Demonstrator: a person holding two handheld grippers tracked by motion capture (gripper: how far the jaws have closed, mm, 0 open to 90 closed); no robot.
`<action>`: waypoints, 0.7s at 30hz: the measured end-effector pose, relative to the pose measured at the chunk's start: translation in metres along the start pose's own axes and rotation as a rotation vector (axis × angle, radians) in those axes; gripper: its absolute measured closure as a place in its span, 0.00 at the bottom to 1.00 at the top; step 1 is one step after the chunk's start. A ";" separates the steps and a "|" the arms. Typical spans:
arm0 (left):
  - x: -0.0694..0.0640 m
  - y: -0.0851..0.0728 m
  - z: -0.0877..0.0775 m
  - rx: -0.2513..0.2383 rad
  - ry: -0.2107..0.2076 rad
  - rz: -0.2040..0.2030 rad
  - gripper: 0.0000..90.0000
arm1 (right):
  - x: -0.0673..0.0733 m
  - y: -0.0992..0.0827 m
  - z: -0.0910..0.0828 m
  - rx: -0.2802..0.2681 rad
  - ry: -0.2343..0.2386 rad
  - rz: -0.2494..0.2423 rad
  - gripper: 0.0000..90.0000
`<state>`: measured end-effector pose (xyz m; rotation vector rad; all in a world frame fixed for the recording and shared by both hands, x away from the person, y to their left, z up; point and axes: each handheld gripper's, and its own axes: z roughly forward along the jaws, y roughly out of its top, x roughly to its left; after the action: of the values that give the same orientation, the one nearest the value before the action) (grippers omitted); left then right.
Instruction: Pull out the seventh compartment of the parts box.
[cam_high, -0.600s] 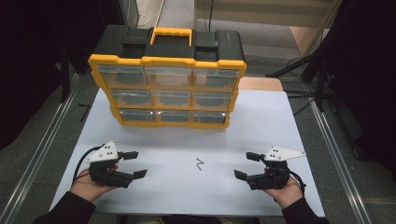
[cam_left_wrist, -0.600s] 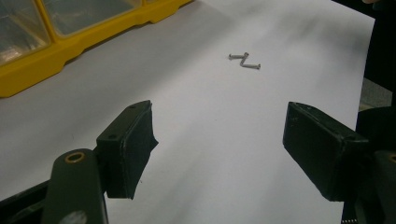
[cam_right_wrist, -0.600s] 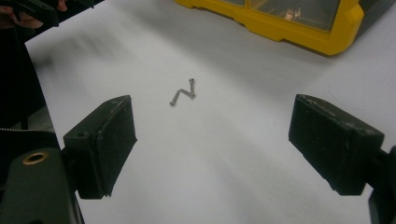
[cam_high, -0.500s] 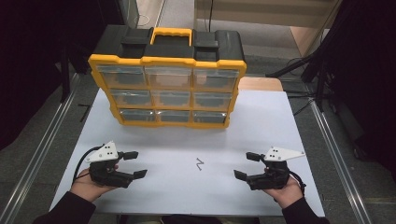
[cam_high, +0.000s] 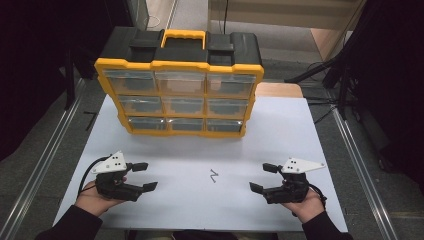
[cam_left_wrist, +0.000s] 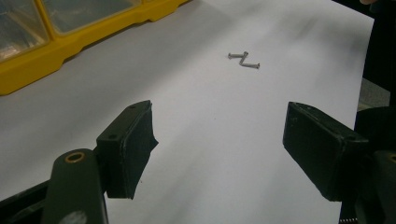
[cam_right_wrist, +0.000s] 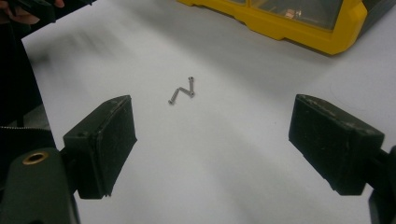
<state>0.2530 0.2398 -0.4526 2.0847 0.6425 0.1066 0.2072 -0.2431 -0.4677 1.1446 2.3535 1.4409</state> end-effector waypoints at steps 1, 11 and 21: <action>0.000 0.000 0.000 0.000 -0.001 -0.001 0.27 | 0.000 0.000 0.000 0.004 -0.002 0.001 0.17; 0.000 0.000 0.000 0.000 0.001 -0.005 0.27 | -0.001 -0.001 0.000 0.006 -0.010 0.003 0.17; 0.000 0.000 -0.001 0.000 0.007 -0.006 0.27 | -0.002 -0.002 0.002 0.027 -0.020 0.018 0.17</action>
<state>0.2529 0.2407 -0.4523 2.0828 0.6534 0.1105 0.2085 -0.2434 -0.4715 1.1843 2.3626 1.4002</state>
